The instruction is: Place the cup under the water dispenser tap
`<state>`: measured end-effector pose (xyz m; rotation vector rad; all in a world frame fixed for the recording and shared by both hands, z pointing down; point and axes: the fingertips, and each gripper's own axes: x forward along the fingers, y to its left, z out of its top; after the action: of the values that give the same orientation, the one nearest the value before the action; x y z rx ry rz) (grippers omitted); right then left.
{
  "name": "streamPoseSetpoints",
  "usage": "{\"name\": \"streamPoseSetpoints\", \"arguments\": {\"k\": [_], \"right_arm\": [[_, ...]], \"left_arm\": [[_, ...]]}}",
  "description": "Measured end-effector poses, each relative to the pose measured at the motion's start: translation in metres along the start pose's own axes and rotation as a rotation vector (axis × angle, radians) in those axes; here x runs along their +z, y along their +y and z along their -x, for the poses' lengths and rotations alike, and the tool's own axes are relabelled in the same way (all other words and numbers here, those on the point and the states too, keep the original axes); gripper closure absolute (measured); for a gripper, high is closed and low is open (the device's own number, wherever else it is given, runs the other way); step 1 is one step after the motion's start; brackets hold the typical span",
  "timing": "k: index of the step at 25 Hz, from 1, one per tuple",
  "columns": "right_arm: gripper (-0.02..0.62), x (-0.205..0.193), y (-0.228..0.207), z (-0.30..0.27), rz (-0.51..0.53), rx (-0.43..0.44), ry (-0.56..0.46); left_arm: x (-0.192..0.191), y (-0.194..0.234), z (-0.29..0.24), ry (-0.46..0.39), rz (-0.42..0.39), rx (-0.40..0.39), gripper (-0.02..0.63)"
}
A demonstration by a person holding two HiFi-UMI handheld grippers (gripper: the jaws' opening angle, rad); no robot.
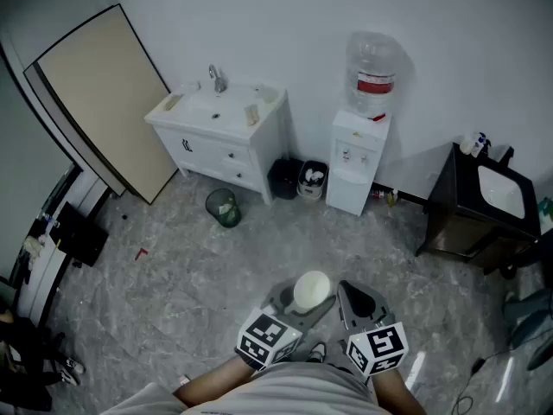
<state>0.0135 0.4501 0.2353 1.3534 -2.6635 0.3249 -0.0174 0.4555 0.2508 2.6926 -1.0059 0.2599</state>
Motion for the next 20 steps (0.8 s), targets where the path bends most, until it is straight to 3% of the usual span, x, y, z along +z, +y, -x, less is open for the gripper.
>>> {"name": "streamPoseSetpoints", "arguments": {"k": [20], "right_arm": [[0.580, -0.002, -0.023, 0.020, -0.042, 0.025, -0.031]], "left_arm": [[-0.009, -0.018, -0.021, 0.022, 0.000, 0.017, 0.345]]}}
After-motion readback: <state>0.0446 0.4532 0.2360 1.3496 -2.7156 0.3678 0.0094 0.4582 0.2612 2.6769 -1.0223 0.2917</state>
